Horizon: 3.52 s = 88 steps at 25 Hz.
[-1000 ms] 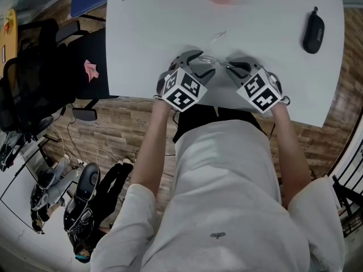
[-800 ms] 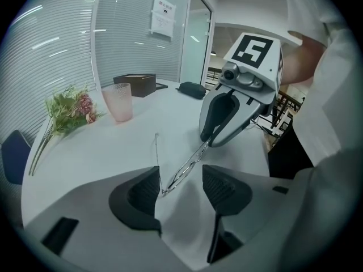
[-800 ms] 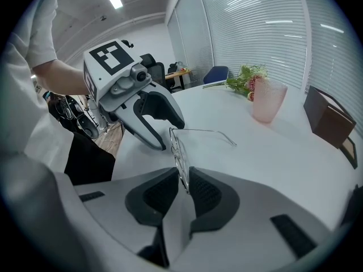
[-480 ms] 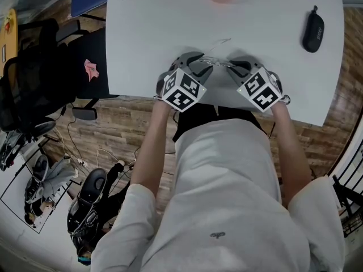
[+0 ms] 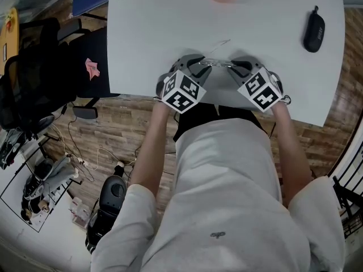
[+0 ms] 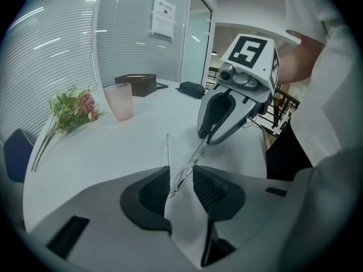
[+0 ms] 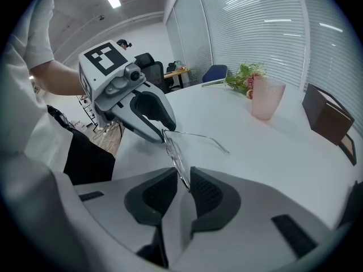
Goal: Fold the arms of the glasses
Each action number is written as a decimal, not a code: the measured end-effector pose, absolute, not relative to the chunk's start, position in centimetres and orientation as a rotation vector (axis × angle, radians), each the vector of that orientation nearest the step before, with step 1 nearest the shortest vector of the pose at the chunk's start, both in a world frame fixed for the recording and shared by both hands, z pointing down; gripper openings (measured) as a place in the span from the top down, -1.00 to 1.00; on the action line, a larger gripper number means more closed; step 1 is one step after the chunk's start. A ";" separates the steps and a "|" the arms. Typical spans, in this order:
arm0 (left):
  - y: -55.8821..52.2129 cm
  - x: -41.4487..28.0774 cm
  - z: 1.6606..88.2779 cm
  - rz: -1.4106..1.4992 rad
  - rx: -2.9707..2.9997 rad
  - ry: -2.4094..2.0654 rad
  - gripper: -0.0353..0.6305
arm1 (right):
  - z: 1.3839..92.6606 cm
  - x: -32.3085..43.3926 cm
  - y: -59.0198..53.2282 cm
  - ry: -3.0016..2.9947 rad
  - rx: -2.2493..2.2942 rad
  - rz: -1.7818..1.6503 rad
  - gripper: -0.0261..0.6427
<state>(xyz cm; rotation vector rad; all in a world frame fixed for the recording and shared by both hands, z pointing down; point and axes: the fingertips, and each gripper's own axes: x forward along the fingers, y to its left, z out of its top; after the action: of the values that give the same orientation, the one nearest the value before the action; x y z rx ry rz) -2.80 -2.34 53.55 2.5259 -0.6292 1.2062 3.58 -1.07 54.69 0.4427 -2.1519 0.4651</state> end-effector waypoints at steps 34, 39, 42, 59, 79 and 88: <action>-1.2 -2.3 53.8 1.585 2.708 -0.495 0.82 | 54.4 3.9 -2.2 -2.158 0.459 0.452 0.65; -1.0 -2.1 53.9 1.583 2.714 -0.489 0.82 | 54.6 4.2 -2.1 -2.143 0.464 0.458 0.62; -1.0 -2.1 53.8 1.568 2.709 -0.493 0.82 | 54.5 4.1 -2.1 -2.157 0.462 0.454 0.62; -1.9 -0.9 52.9 1.373 2.656 -0.545 0.19 | 54.0 4.2 -2.0 -2.165 0.460 0.457 0.63; -2.4 0.4 54.1 1.370 2.609 -0.533 0.24 | 54.1 4.1 -2.1 -2.169 0.467 0.468 0.64; -2.5 0.4 54.1 1.345 2.599 -0.558 0.32 | 54.4 4.3 -1.9 -2.160 0.469 0.468 0.64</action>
<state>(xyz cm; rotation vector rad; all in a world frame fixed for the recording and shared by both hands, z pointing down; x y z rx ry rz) 0.43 -2.54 54.10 2.5986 -0.5584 1.3445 4.33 -1.88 54.35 0.4688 -2.1605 0.4682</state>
